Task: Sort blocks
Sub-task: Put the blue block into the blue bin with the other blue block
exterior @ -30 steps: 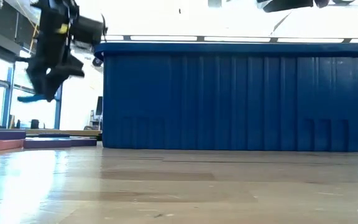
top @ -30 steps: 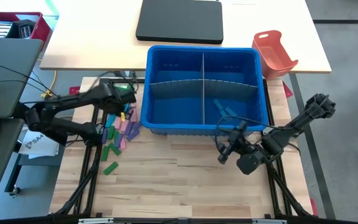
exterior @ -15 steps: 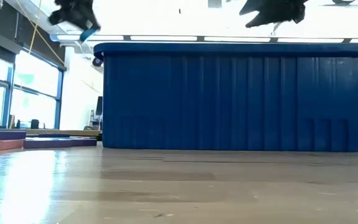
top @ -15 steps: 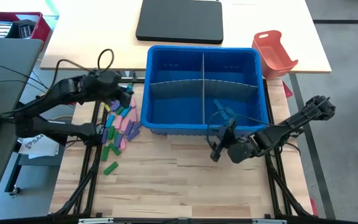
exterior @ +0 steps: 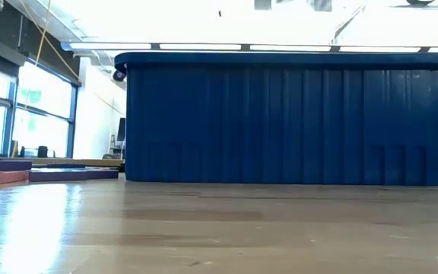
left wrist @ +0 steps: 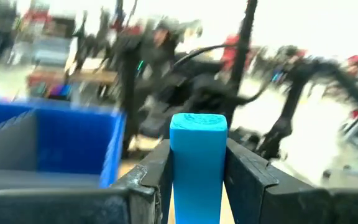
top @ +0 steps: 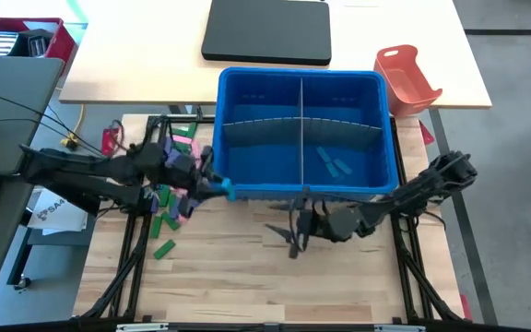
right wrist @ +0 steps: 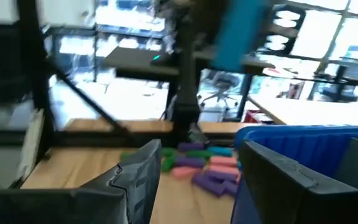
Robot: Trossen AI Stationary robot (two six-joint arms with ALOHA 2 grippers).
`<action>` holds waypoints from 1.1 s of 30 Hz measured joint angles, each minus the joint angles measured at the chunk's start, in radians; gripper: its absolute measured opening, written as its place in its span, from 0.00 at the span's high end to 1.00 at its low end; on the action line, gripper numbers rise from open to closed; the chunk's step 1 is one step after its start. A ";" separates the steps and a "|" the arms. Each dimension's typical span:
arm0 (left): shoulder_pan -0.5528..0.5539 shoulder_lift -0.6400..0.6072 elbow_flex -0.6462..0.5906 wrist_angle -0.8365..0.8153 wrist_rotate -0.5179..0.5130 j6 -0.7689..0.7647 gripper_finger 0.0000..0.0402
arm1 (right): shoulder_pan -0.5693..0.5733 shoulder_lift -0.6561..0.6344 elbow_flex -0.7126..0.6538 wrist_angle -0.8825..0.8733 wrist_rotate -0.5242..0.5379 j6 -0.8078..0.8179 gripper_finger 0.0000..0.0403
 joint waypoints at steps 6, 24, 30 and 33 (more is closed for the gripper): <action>-0.089 0.116 -0.071 0.255 0.002 0.067 0.73 | -0.075 0.029 0.007 0.095 -0.125 0.097 0.47; -0.122 0.278 -0.067 0.396 -0.252 0.066 0.73 | -0.106 0.038 0.151 -0.205 -0.116 0.126 0.47; -0.141 0.279 -0.067 0.401 -0.261 0.066 0.73 | -0.108 0.049 0.151 -0.210 -0.062 0.130 0.47; -0.150 0.279 -0.067 0.411 -0.268 0.067 0.73 | -0.116 0.055 0.151 -0.207 -0.080 0.153 0.47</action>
